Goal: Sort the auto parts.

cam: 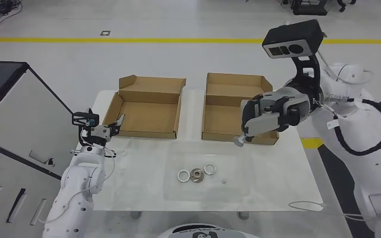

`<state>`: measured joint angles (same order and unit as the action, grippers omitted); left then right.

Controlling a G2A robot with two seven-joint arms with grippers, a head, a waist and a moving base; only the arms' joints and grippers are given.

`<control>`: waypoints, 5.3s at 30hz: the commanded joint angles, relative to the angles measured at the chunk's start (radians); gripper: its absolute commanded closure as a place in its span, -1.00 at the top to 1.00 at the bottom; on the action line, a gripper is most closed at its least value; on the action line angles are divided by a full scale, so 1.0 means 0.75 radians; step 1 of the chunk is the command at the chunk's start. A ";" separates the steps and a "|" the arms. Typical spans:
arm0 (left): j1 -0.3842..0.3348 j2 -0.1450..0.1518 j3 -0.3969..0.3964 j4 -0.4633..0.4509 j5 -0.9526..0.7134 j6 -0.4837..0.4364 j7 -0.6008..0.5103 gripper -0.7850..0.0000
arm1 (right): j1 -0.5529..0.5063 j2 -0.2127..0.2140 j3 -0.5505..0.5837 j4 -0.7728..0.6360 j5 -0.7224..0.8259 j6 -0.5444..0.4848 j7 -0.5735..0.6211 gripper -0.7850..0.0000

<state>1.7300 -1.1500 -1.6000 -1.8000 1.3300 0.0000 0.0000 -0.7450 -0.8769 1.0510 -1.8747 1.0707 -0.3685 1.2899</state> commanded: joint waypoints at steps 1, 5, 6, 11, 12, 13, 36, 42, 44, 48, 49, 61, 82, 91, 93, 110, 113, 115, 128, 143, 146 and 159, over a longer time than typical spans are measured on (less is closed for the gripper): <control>0.000 0.000 0.000 0.000 0.000 0.000 0.000 1.00 | 0.000 0.000 0.000 0.001 0.002 0.000 0.000 -1.00; 0.000 0.000 0.000 0.000 0.000 0.000 0.000 1.00 | 0.000 0.000 0.000 0.001 0.002 0.000 0.000 -1.00; 0.000 0.000 0.000 0.000 0.000 0.000 0.000 1.00 | 0.000 0.000 0.000 0.001 0.002 0.000 0.000 -1.00; 0.000 0.000 0.000 0.000 0.000 0.000 0.000 1.00 | 0.000 0.000 0.000 0.001 0.002 0.000 0.000 -1.00; 0.000 0.000 0.000 0.000 0.000 0.000 0.000 1.00 | 0.000 0.000 0.000 0.001 0.002 0.000 0.000 -1.00; 0.000 0.000 0.000 0.000 0.000 0.000 0.000 1.00 | 0.000 0.000 0.000 0.001 0.002 0.000 0.000 -1.00; 0.000 0.000 0.000 0.000 0.000 0.000 0.000 1.00 | 0.000 0.000 0.000 0.001 0.002 0.000 0.000 -1.00; 0.000 0.000 0.000 0.000 0.000 0.000 0.000 1.00 | 0.000 0.000 0.000 0.001 0.002 0.000 0.000 -1.00; 0.000 0.000 0.000 0.000 0.000 0.000 0.000 1.00 | 0.000 0.000 0.000 0.001 0.002 0.000 0.000 -1.00; 0.000 0.000 0.000 0.000 0.000 0.000 0.000 1.00 | 0.000 0.000 0.000 0.001 0.002 0.000 0.000 -1.00; 0.000 0.000 0.000 0.000 0.000 0.000 0.000 1.00 | 0.000 0.000 0.000 0.001 0.002 0.000 0.000 -1.00; 0.000 0.000 0.000 0.000 0.000 0.000 0.000 1.00 | -0.041 -0.007 0.021 -0.035 0.021 0.017 -0.038 -1.00; 0.000 0.000 0.000 0.000 0.000 0.000 0.000 1.00 | -0.132 -0.085 0.039 -0.022 0.406 0.038 -0.020 -1.00; 0.000 0.000 0.000 0.000 0.000 0.000 0.000 1.00 | -0.123 -0.103 0.039 0.014 0.191 0.115 -0.078 -1.00; 0.000 0.000 0.000 0.000 0.000 0.000 0.000 1.00 | -0.126 -0.106 0.040 0.022 0.152 0.138 -0.103 -1.00; 0.000 0.000 0.000 0.000 0.000 0.000 0.000 1.00 | -0.157 -0.147 0.053 0.030 0.232 0.162 -0.109 -1.00; 0.000 0.000 0.000 0.000 0.000 0.000 0.000 1.00 | -0.166 -0.163 0.047 0.034 0.318 0.128 -0.094 -1.00; 0.000 0.000 0.000 0.000 0.000 0.000 0.000 1.00 | -0.169 -0.173 0.042 0.039 0.360 0.114 -0.089 -1.00; 0.000 0.000 0.000 0.000 0.000 0.000 0.000 1.00 | -0.150 -0.225 0.005 0.071 0.334 0.130 -0.153 -1.00; 0.000 0.000 0.000 0.000 0.000 0.000 0.000 1.00 | -0.158 -0.249 -0.002 0.047 0.073 0.231 -0.249 -1.00; 0.000 0.000 0.000 0.000 0.000 0.000 0.000 1.00 | -0.176 -0.259 -0.004 0.034 0.115 0.204 -0.256 -1.00; 0.000 0.000 0.000 0.000 0.000 0.000 0.000 1.00 | -0.264 -0.296 0.024 -0.008 0.273 0.121 -0.267 -1.00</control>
<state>1.7300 -1.1500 -1.6000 -1.8000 1.3300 0.0000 0.0000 -0.9406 -1.0976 1.0681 -1.8793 1.2737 -0.2773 1.0899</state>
